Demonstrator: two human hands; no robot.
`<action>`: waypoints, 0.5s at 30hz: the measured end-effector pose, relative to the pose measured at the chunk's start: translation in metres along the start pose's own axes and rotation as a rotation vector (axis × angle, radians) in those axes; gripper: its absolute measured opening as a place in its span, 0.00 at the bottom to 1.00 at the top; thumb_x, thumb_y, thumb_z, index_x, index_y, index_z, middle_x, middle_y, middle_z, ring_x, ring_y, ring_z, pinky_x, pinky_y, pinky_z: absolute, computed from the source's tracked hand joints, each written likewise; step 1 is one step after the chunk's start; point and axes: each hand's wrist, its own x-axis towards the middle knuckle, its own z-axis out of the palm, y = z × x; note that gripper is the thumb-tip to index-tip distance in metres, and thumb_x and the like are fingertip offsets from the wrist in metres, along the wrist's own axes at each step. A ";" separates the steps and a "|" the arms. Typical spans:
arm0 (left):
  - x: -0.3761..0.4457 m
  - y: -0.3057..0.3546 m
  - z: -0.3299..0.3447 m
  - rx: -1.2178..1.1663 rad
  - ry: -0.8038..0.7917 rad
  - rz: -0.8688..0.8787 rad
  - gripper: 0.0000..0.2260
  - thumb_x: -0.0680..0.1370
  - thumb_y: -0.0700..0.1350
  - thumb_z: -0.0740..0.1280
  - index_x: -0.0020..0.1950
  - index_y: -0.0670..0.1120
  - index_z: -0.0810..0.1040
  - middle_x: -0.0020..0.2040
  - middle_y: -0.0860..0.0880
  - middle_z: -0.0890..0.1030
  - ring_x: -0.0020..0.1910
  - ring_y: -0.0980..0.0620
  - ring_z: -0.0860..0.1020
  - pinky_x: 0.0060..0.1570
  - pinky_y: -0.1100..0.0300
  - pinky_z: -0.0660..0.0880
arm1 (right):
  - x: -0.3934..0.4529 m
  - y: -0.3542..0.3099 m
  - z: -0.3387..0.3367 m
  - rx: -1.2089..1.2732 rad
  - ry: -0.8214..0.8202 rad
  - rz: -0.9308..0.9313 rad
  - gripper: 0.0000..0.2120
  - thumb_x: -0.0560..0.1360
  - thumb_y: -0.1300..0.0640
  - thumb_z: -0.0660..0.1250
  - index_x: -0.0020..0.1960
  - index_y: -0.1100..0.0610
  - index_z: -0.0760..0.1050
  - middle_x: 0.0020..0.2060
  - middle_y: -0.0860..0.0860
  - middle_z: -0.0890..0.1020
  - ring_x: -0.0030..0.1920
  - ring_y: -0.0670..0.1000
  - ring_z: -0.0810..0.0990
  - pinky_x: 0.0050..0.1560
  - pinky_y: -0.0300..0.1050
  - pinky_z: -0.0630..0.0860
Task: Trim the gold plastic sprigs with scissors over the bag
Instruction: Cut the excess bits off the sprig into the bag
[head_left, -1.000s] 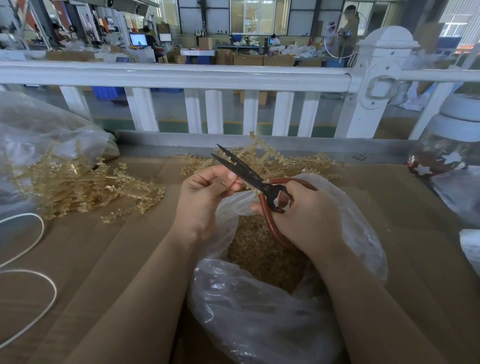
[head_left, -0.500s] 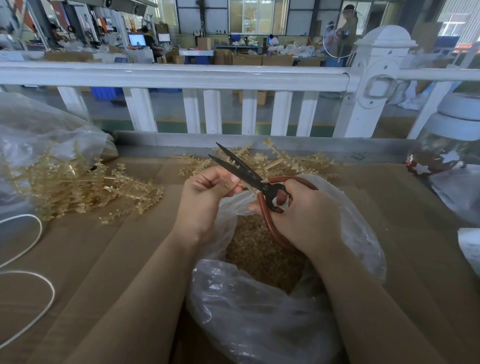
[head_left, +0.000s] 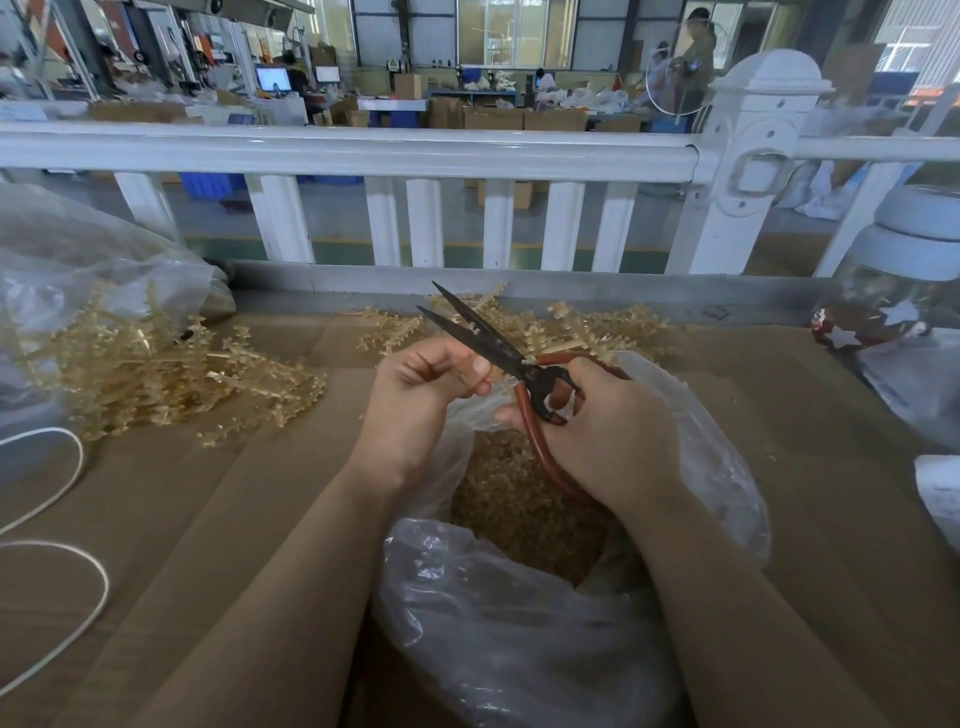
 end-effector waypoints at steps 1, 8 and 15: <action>0.000 0.000 0.000 -0.004 -0.005 0.003 0.06 0.75 0.38 0.68 0.43 0.35 0.79 0.37 0.41 0.78 0.37 0.50 0.76 0.47 0.56 0.74 | 0.000 0.000 0.000 -0.001 0.001 -0.001 0.28 0.70 0.25 0.64 0.42 0.50 0.78 0.32 0.42 0.80 0.31 0.42 0.75 0.32 0.35 0.74; 0.001 -0.001 0.003 -0.022 0.021 0.058 0.04 0.77 0.34 0.64 0.51 0.37 0.77 0.38 0.44 0.82 0.35 0.49 0.78 0.42 0.59 0.77 | 0.001 0.000 -0.001 -0.009 0.007 -0.002 0.31 0.68 0.22 0.59 0.42 0.50 0.79 0.32 0.42 0.80 0.30 0.42 0.75 0.32 0.37 0.76; -0.001 0.002 0.005 0.076 0.002 0.141 0.07 0.81 0.32 0.61 0.50 0.40 0.77 0.36 0.51 0.82 0.35 0.54 0.79 0.41 0.61 0.78 | 0.001 0.001 -0.002 0.054 -0.028 0.002 0.34 0.67 0.21 0.57 0.44 0.50 0.80 0.32 0.41 0.80 0.31 0.41 0.76 0.33 0.39 0.78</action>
